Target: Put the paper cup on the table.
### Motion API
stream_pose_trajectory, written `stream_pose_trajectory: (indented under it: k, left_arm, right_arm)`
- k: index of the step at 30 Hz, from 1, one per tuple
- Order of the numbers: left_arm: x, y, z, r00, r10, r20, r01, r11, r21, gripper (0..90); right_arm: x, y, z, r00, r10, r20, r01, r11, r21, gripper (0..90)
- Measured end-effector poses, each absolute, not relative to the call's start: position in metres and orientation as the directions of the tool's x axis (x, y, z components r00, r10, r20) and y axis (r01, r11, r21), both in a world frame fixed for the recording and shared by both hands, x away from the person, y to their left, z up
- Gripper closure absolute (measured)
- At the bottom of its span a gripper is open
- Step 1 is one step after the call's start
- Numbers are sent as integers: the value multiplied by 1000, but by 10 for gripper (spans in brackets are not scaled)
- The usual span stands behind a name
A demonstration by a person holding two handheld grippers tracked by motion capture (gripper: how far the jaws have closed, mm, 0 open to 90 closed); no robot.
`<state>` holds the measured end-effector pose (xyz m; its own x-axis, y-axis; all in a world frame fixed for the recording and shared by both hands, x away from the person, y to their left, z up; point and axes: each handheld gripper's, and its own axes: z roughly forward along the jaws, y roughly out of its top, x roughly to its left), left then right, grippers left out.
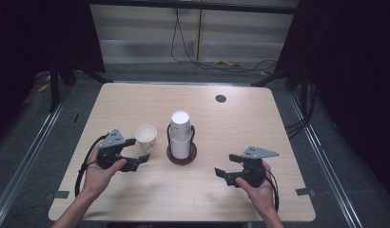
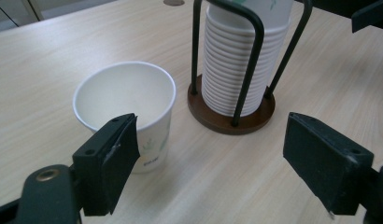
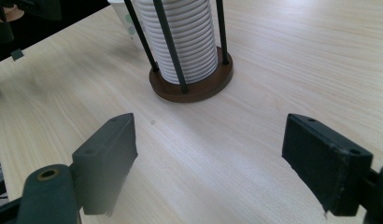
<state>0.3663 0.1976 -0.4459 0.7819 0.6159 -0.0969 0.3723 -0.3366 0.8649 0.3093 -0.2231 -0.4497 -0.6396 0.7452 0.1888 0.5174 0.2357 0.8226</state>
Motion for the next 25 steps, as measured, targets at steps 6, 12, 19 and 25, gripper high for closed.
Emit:
stream_pose_trajectory:
  k: [6,12,19,25]
  left_arm:
    - [358,199,-457,804,585,-107,369,-348,862,182]
    - [350,200,-464,803,585,-112,372,-346,862,182]
    - [337,200,-476,819,553,-150,369,-308,877,174]
    - [340,200,-488,802,578,-150,398,-329,856,174]
  right_arm:
    - [310,-222,-450,-642,744,187,516,238,823,173]
    - [310,-221,-451,-641,744,188,519,239,821,173]
    - [310,-220,-454,-642,742,193,526,243,815,173]
    - [311,-217,-457,-643,743,186,528,255,810,174]
